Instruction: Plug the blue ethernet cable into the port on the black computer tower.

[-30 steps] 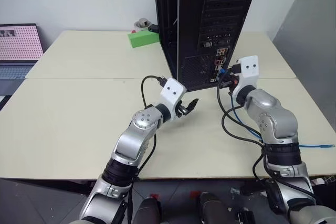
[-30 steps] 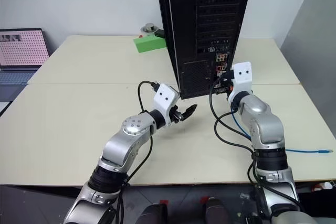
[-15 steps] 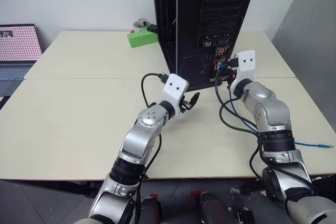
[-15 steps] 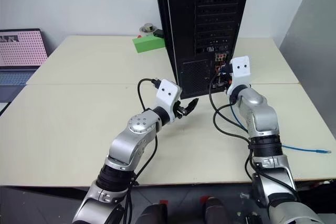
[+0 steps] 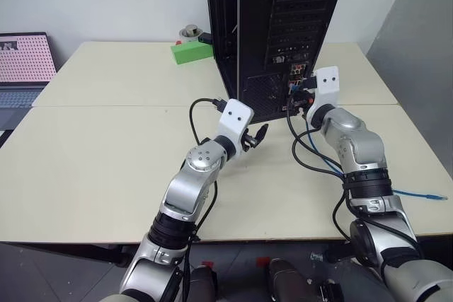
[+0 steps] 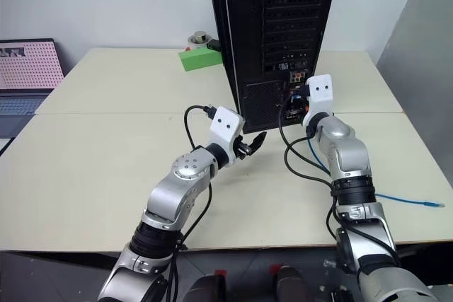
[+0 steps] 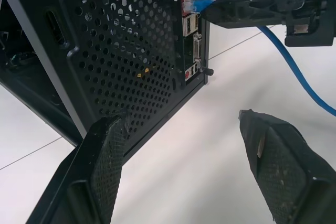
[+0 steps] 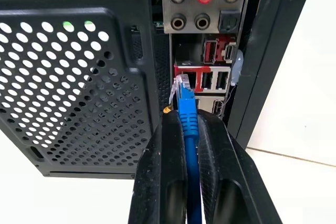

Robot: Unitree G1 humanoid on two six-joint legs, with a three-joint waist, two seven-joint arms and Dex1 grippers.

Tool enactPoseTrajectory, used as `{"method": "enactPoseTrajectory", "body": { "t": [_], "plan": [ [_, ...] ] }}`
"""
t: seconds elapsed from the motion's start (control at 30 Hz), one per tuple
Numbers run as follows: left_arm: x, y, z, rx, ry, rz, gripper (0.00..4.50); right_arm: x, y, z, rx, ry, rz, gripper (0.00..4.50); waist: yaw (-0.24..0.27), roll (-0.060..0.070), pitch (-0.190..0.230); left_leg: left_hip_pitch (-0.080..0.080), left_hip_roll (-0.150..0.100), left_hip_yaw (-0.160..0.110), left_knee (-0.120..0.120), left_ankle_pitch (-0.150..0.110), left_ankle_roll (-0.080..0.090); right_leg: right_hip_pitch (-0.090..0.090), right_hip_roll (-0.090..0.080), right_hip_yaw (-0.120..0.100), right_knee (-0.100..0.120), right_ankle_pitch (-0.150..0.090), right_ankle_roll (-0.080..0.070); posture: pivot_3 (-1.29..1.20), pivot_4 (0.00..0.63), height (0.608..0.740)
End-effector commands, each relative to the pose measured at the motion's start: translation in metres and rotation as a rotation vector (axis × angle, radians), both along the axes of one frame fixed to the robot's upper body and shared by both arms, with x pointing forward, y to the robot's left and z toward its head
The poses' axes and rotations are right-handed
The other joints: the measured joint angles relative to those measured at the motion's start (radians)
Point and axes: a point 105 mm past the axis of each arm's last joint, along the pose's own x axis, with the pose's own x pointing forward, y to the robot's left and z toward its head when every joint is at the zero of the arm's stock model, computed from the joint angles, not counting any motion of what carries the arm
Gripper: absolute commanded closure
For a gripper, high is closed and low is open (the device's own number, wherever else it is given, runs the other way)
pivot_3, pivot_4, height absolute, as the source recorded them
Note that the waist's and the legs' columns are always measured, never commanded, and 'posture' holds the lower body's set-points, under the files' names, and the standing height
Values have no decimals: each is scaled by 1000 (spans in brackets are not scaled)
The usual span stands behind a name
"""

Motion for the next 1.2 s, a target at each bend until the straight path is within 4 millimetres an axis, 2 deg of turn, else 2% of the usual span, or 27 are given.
{"method": "enactPoseTrajectory", "body": {
  "t": [0.03, 0.6, 0.83, 1.2],
  "plan": [
    [-2, 0, 14, -23, -53, -4, 956, 2, -1, 24, 26, -74, -7, 4475, 0, 0, 0, 0, 0, 0, 0, 0, 0, 0, 0, 0, 0, 0, 0, 0, 150, 740],
    [-4, -1, 12, -15, -50, -14, 956, 0, 0, 34, -3, -113, -6, 4475, -2, 0, 0, 0, 0, 0, 0, 0, 0, 0, 0, 0, 0, 0, 1, 0, 150, 740],
    [-4, -1, 11, -11, -47, -18, 956, -9, 5, 28, -20, -85, 42, 4475, -2, 0, 0, 0, 0, 0, 0, 0, 0, 0, 0, 0, 0, 0, 1, 0, 150, 740],
    [-4, -2, 8, -9, -40, -20, 956, -8, -5, 20, -30, -66, 1, 4475, -1, 0, 0, 0, 0, 0, 0, 0, 0, -1, 0, 0, -1, 0, 0, 0, 150, 740]
  ]
}}
